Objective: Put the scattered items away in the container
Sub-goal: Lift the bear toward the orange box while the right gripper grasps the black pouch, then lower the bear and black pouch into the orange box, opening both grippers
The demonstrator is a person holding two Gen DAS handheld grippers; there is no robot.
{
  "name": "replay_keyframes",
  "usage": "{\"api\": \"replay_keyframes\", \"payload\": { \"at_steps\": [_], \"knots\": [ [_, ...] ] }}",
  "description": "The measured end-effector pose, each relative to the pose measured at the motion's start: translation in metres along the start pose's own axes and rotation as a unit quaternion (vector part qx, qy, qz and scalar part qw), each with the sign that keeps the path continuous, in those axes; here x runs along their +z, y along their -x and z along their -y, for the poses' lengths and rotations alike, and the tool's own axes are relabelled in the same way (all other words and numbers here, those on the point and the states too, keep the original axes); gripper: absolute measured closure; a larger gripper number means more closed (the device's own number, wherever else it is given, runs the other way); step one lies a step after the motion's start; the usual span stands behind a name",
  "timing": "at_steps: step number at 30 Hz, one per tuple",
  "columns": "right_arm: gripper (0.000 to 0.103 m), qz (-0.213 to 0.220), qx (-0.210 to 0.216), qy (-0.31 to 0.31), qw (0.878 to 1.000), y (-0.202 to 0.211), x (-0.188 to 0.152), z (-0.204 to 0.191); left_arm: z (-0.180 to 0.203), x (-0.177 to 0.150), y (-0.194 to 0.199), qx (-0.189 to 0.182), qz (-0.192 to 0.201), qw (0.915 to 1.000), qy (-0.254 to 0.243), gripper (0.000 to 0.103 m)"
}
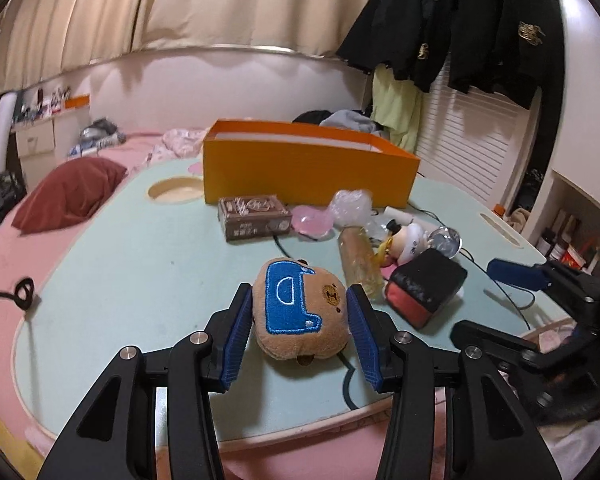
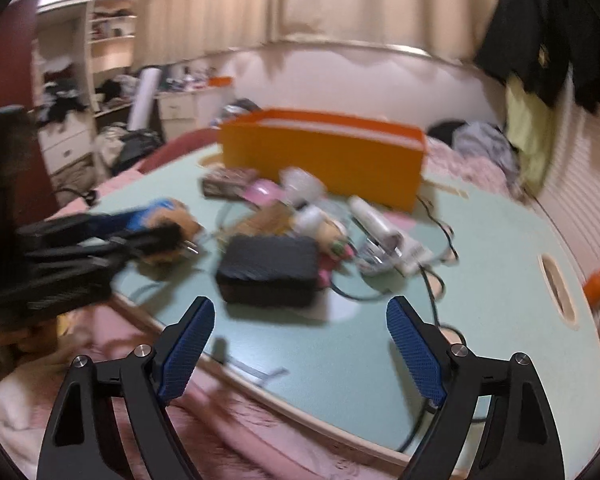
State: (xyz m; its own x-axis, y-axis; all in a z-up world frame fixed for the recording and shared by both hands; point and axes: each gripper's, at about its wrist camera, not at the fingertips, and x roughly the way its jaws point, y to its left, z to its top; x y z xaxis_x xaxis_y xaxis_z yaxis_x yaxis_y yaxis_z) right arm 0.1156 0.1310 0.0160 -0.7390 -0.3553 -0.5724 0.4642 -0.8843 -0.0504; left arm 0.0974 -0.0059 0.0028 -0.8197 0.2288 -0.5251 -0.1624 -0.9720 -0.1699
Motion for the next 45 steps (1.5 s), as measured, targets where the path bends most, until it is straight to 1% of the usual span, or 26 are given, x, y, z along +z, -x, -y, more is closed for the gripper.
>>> {"api": "replay_keyframes", "payload": {
  "at_steps": [2,3,9,11,12,13,15,17,20,23,26,28,29,30,33,34,37,39,41,42,44,45],
  "knots": [
    [0.016,-0.005,0.004,0.01,1.0,-0.004,0.004,-0.005,-0.002,-0.001,0.001,-0.002,0.003,1.0,0.007,0.055],
    [0.018,-0.011,0.005,0.01,1.0,-0.007,0.007,-0.005,-0.002,-0.001,0.002,0.001,0.005,1.0,0.007,0.055],
    [0.023,-0.027,0.02,0.0,0.999,-0.024,0.018,-0.004,-0.009,-0.001,0.009,0.009,0.016,0.9997,0.018,0.055],
    [0.032,-0.038,0.016,0.003,0.999,-0.031,0.018,-0.007,-0.01,0.0,0.01,0.011,0.018,0.9996,0.02,0.055],
    [0.042,-0.047,0.016,0.004,0.999,-0.036,0.017,-0.008,-0.01,0.0,0.01,0.011,0.019,0.9996,0.02,0.055],
    [0.043,-0.051,0.018,0.004,0.999,-0.039,0.016,-0.008,-0.01,-0.001,0.01,0.011,0.019,0.9996,0.019,0.055],
    [0.043,-0.045,0.018,-0.003,0.999,-0.04,0.013,-0.007,-0.009,-0.001,0.01,0.009,0.018,0.9997,0.016,0.055],
    [0.043,-0.033,0.029,-0.018,0.999,-0.035,0.012,-0.001,-0.009,0.0,0.012,0.009,0.021,0.9996,0.014,0.055],
    [0.043,0.0,0.034,-0.04,0.999,-0.019,0.016,0.01,-0.011,0.006,0.019,0.013,0.034,0.9992,0.015,0.055],
    [0.043,0.038,0.044,-0.061,0.996,-0.003,0.031,0.023,-0.012,0.02,0.027,0.006,0.053,0.9984,0.018,0.055],
    [0.043,0.073,0.037,-0.071,0.994,0.006,0.053,0.035,-0.009,0.045,0.035,-0.018,0.073,0.9971,0.01,0.055],
    [0.043,0.096,0.023,-0.077,0.992,0.006,0.07,0.045,-0.007,0.07,0.034,-0.047,0.082,0.9955,0.009,0.055],
    [0.043,0.104,0.013,-0.084,0.991,0.003,0.079,0.051,-0.007,0.079,0.033,-0.053,0.087,0.9948,0.007,0.055],
    [0.043,0.108,0.011,-0.09,0.99,-0.001,0.087,0.058,-0.004,0.092,0.03,-0.053,0.094,0.9942,0.0,0.055],
    [0.043,0.106,0.011,-0.105,0.989,-0.022,0.11,0.08,-0.001,0.128,0.012,-0.029,0.11,0.9933,-0.023,0.055],
    [0.043,0.104,0.006,-0.104,0.989,-0.031,0.117,0.086,-0.002,0.139,0.003,-0.03,0.106,0.9936,-0.024,0.055],
    [0.043,0.095,-0.009,-0.101,0.99,-0.053,0.132,0.097,-0.013,0.164,-0.039,-0.047,0.07,0.9964,-0.011,0.055],
    [0.043,0.087,-0.01,-0.102,0.991,-0.067,0.138,0.104,-0.021,0.17,-0.067,-0.04,0.052,0.9978,-0.004,0.055],
    [0.043,0.082,-0.014,-0.107,0.991,-0.078,0.139,0.109,-0.029,0.168,-0.086,-0.038,0.053,0.9978,0.009,0.055],
    [0.043,0.078,-0.011,-0.112,0.991,-0.083,0.138,0.112,-0.034,0.167,-0.094,-0.053,0.049,0.9972,0.018,0.055],
    [0.043,0.073,0.008,-0.123,0.99,-0.089,0.133,0.118,-0.043,0.164,-0.105,-0.1,0.032,0.9934,0.047,0.055],
    [0.043,0.069,0.014,-0.129,0.989,-0.092,0.132,0.121,-0.044,0.163,-0.107,-0.108,0.031,0.9923,0.054,0.055]
  ]
}}
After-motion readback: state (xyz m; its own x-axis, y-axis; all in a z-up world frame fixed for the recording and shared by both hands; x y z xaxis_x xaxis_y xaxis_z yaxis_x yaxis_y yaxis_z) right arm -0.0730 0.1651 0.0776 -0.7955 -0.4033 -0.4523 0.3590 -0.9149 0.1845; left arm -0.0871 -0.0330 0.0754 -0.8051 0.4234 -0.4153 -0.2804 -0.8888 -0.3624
